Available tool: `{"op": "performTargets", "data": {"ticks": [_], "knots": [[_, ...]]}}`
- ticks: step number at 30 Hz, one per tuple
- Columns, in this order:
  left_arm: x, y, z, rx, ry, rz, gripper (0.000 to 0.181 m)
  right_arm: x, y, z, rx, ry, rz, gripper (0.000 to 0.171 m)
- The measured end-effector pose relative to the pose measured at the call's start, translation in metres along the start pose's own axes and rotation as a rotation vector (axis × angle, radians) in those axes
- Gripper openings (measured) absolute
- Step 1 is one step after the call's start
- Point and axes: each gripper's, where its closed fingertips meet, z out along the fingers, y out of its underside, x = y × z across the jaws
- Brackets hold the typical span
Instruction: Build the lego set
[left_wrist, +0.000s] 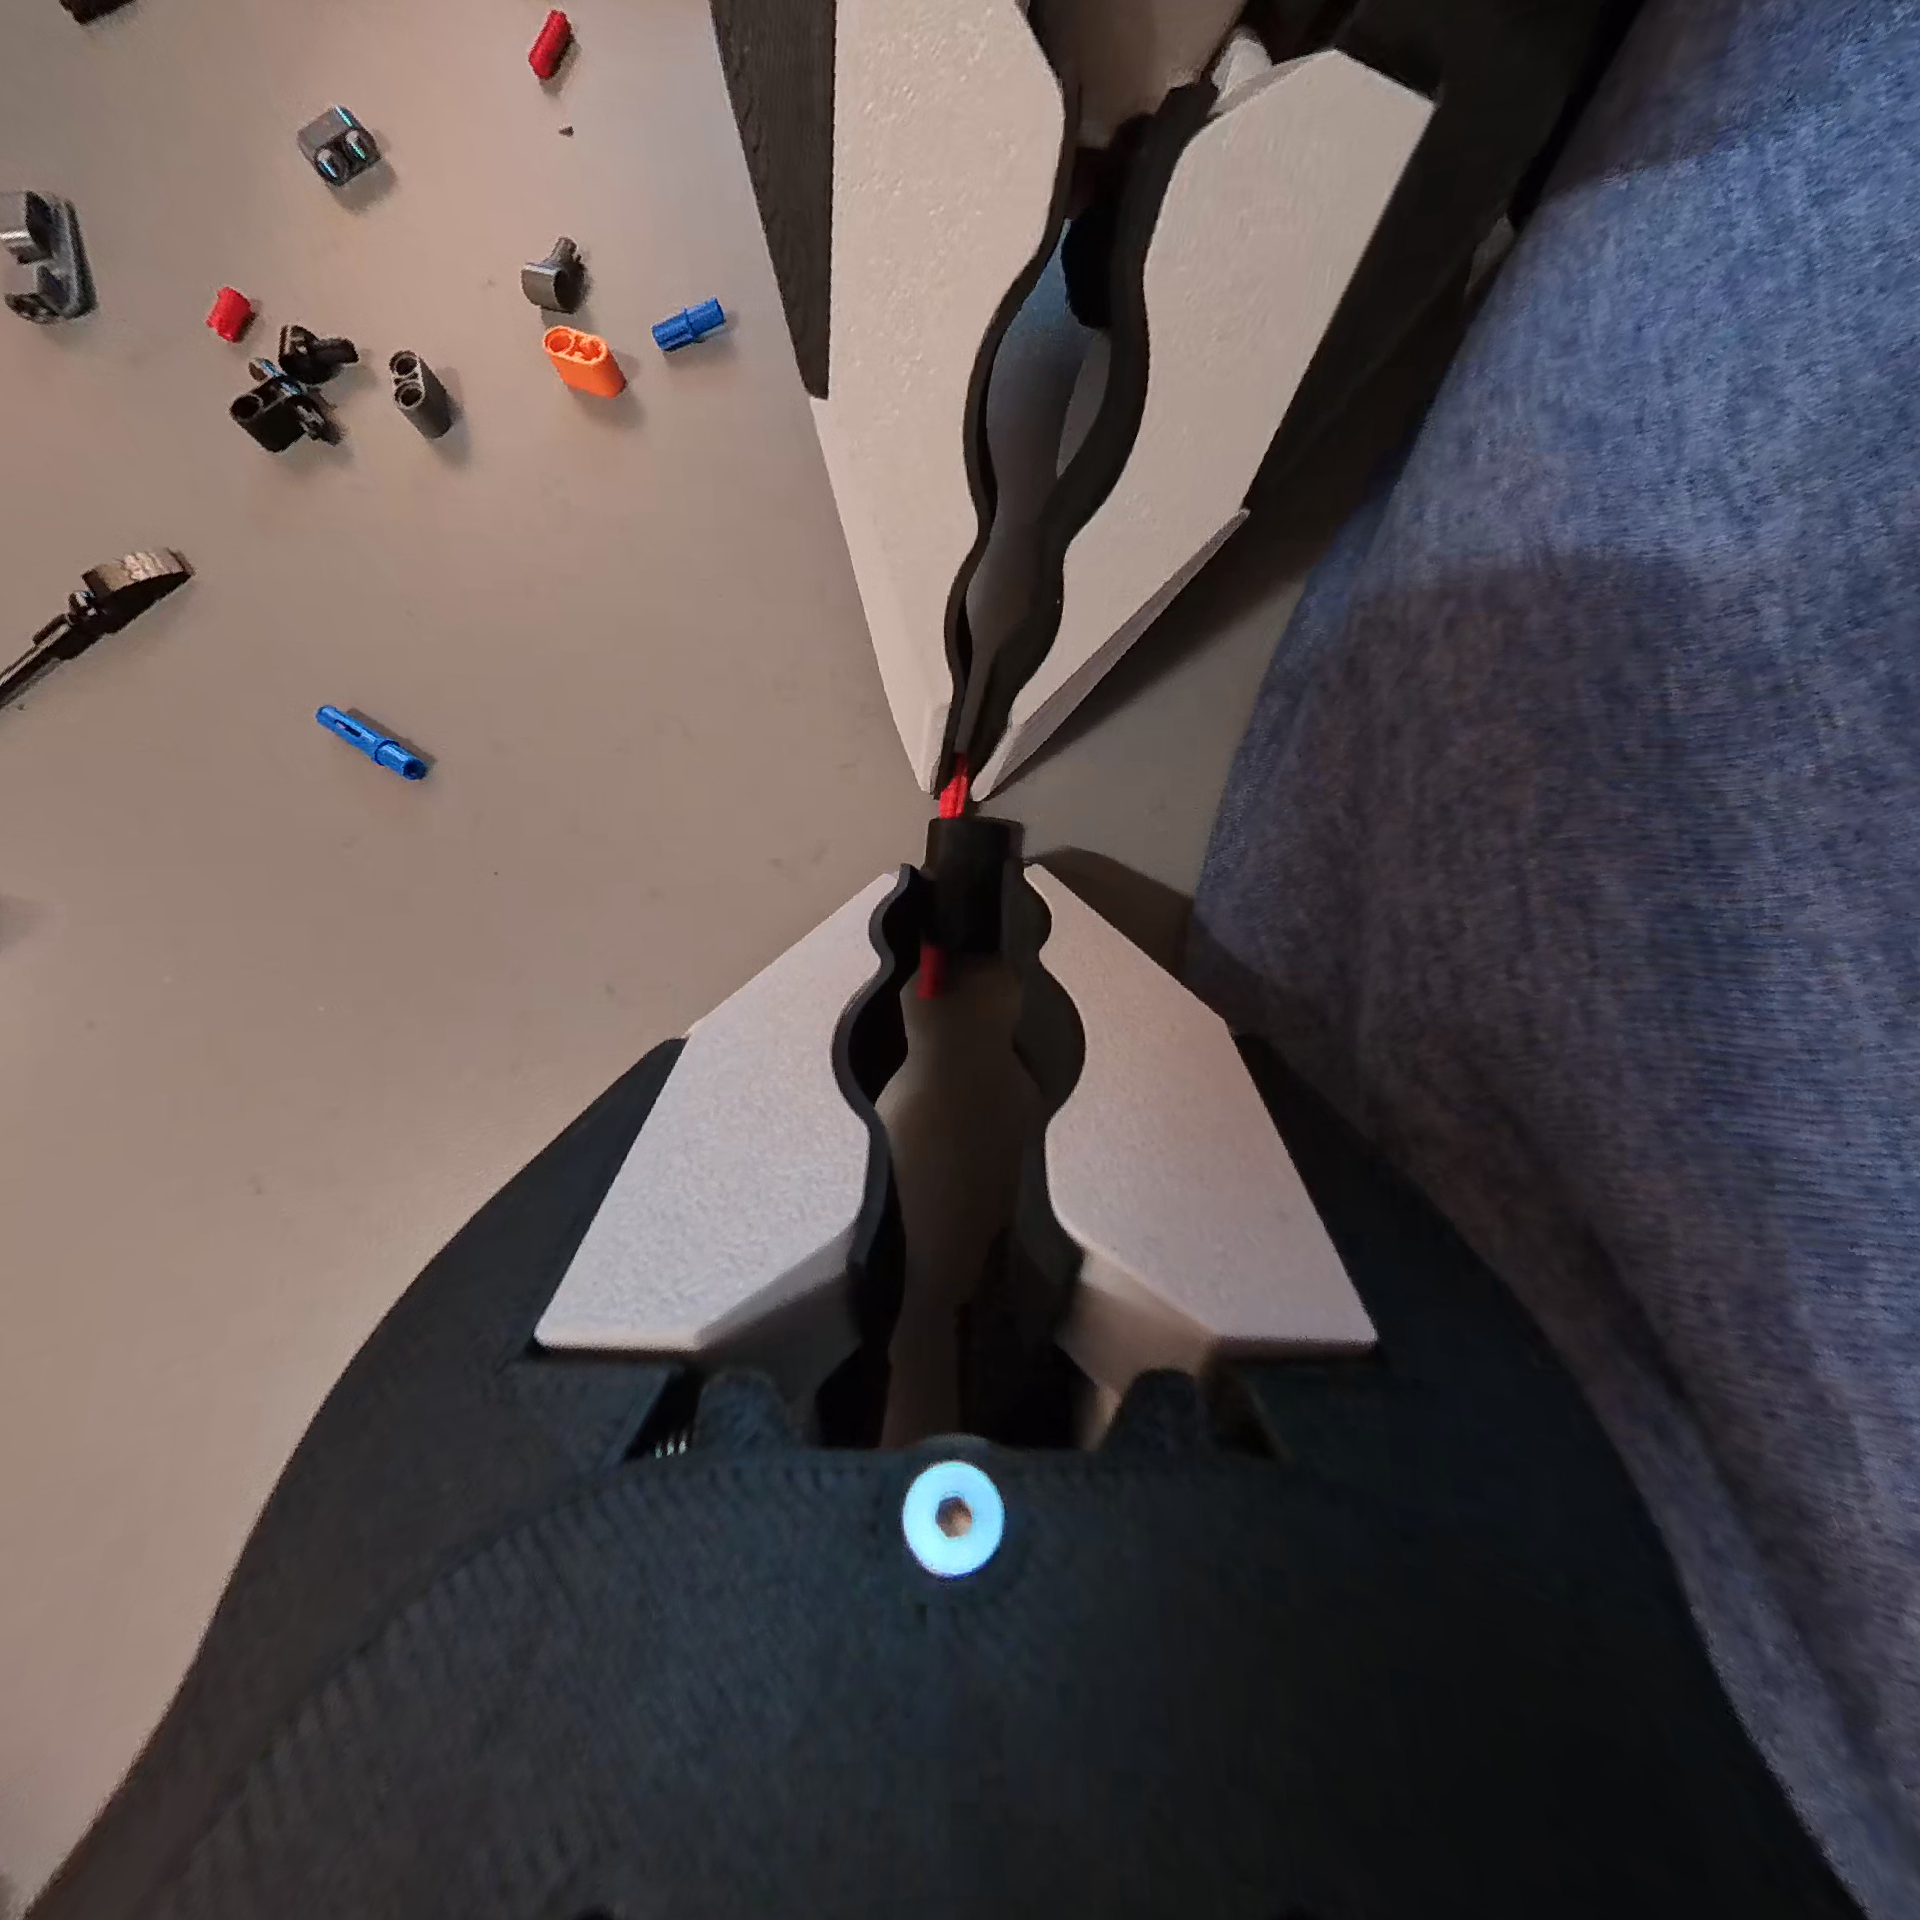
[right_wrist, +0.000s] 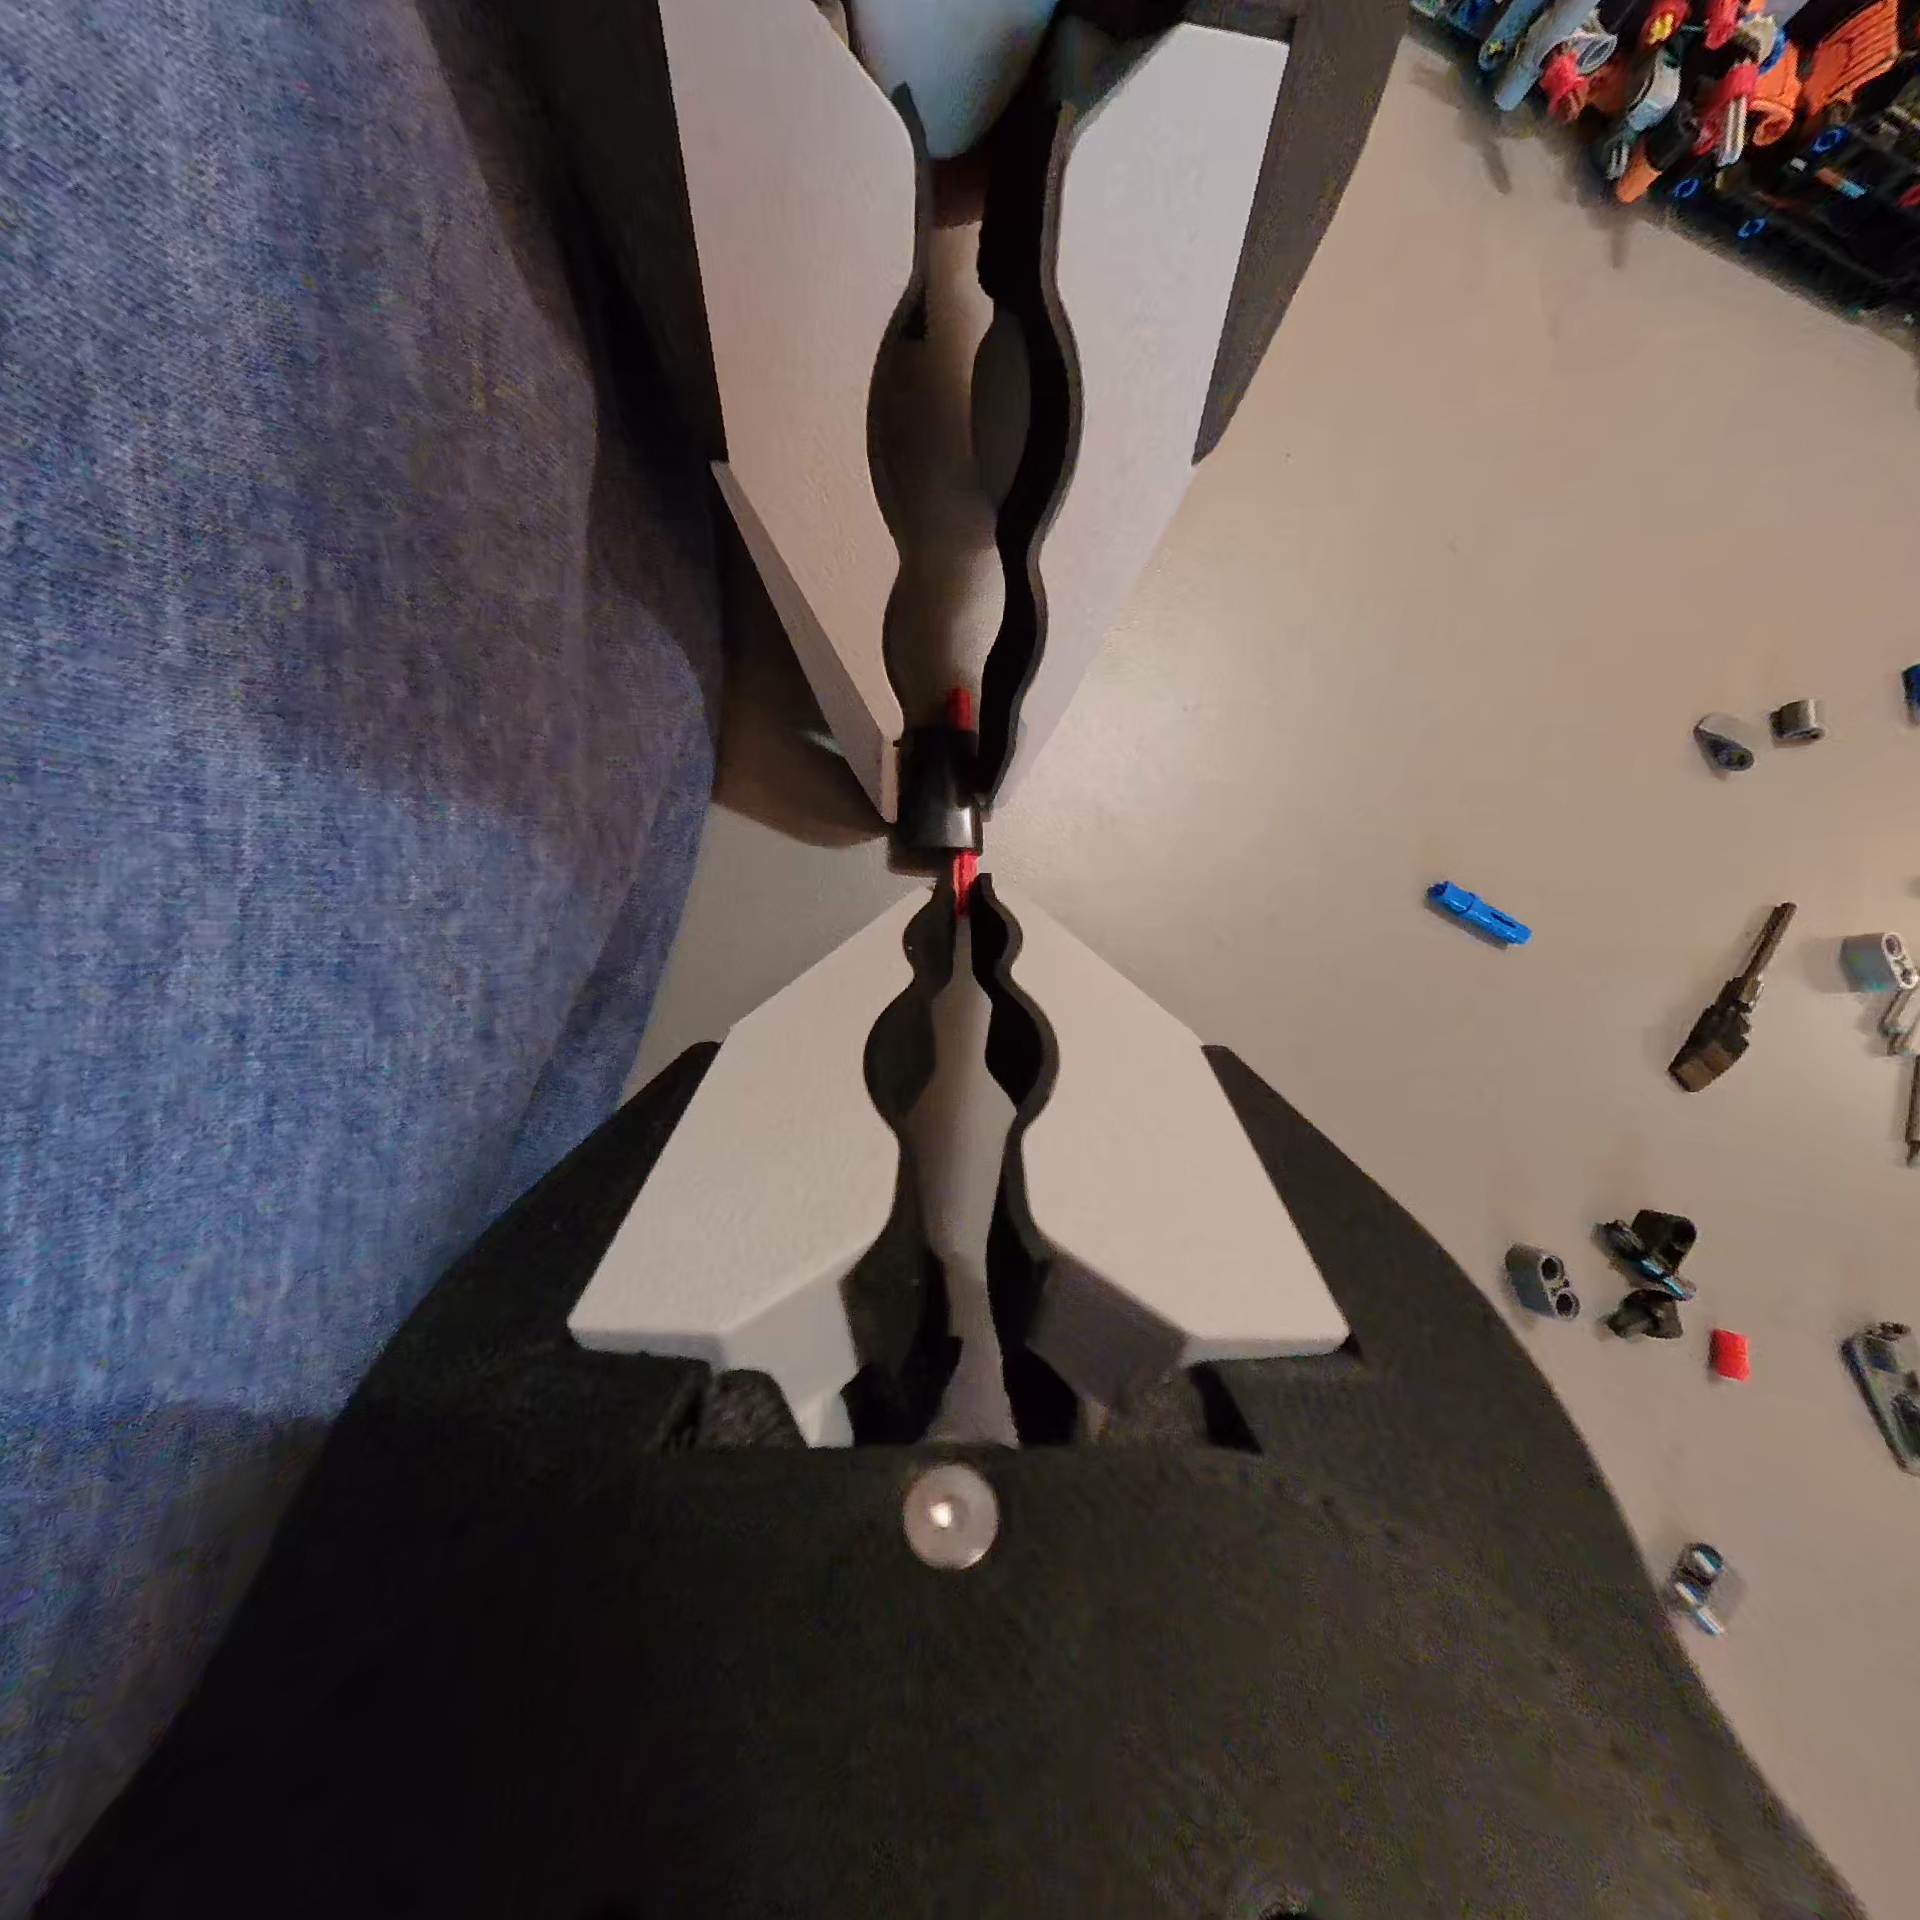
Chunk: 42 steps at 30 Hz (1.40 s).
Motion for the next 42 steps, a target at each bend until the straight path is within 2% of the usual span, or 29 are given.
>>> {"op": "performTargets", "data": {"ticks": [21,27,31,33,35,42], "knots": [[0.0,0.001,0.0,0.027,0.008,0.008,0.013,0.0,-0.003,0.002,0.057,-0.137,-0.017,0.0],[-0.003,0.0,0.001,0.019,0.022,-0.03,0.014,0.004,0.0,0.003,0.066,-0.12,0.019,0.001],[-0.015,-0.019,-0.022,0.103,-0.07,-0.07,0.019,0.004,0.002,0.002,0.063,-0.089,0.051,0.001],[-0.022,-0.011,-0.029,0.053,-0.118,-0.064,0.016,0.003,0.003,0.001,0.062,-0.086,0.051,0.001],[-0.017,0.003,-0.027,-0.009,-0.09,-0.066,0.015,0.003,0.003,0.001,0.066,-0.089,0.051,0.001],[-0.007,0.016,-0.013,-0.051,-0.035,-0.018,0.005,0.002,0.002,0.004,0.076,-0.105,0.042,0.001]]}}
